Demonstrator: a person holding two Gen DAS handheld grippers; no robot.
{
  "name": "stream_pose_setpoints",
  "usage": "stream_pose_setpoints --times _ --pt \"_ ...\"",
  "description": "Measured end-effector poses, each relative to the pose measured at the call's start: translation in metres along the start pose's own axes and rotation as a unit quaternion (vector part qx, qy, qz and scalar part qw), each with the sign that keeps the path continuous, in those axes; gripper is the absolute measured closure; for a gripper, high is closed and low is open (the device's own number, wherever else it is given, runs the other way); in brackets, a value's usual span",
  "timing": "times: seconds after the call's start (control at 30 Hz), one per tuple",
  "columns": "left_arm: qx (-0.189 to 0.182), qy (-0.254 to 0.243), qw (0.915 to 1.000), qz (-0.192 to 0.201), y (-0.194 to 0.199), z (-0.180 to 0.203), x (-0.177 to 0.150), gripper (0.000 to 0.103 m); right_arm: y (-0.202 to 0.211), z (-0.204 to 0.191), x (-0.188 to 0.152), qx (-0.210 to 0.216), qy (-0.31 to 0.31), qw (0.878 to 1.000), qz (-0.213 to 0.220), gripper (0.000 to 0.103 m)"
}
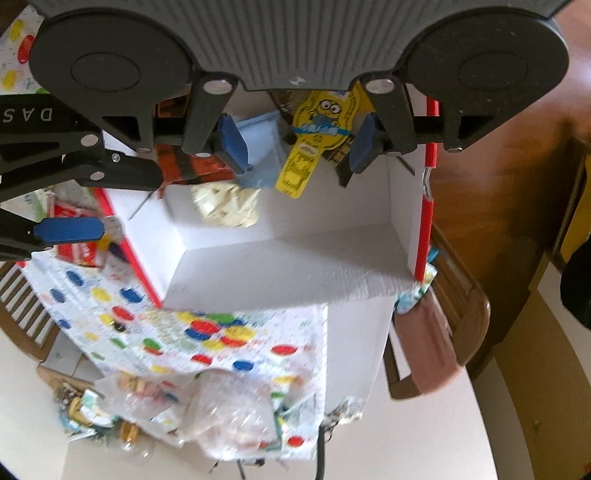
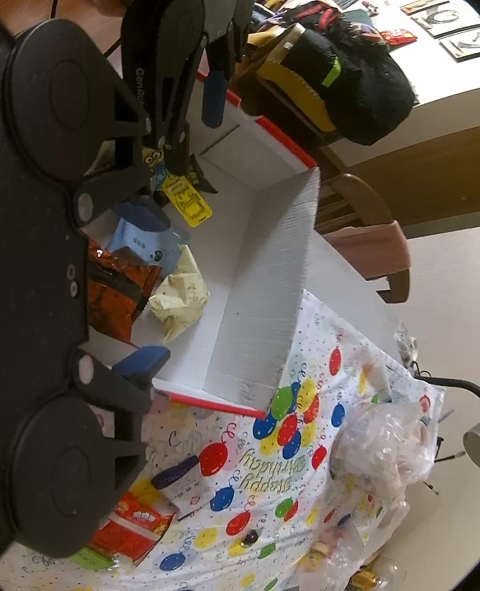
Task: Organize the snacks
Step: 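Open both grippers to release the packets into the box, then withdraw both grippers from the box back toward the remaining snacks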
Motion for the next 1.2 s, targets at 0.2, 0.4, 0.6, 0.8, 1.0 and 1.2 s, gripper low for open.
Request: stream_pose_setpoints --times 0.2,0.4,0.6,0.8,1.0,1.2 --pt "-0.019 -0.014 0.9992 0.032 0.020 0.018 -0.002 0.034 0.030 0.004 -0.007 0.011 -0.010 1.000 0.025 0.025" --pt "-0.042 -0.028 0.9973 0.054 0.033 0.043 0.002 0.030 0.061 0.017 -0.020 0.014 -0.032 0.998 0.055 0.018" --pt "-0.071 -0.039 0.9941 0.071 0.037 0.079 0.008 0.027 0.088 0.041 -0.038 0.013 -0.053 0.996 0.074 0.017" --pt "-0.097 -0.053 0.9907 0.080 0.035 0.122 0.015 0.024 0.108 0.081 -0.058 -0.004 -0.080 0.993 0.086 0.015" --pt "-0.116 -0.055 0.9891 0.071 0.023 0.167 0.024 0.022 0.120 0.141 -0.085 -0.022 -0.130 0.987 0.094 0.002" --pt "-0.114 -0.049 0.9906 0.058 0.006 0.204 0.031 0.022 0.116 0.198 -0.104 -0.035 -0.161 0.984 0.075 0.001"
Point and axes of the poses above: each gripper's, at about its wrist camera, not at the fingertips, and y roughly against the way its jaws point, z to its right, x to its top, the point moved 3 cm from there along -y, roughly the way its jaws point, and after that the axes turned 8 degrees about -z, right-handed, at the moved point
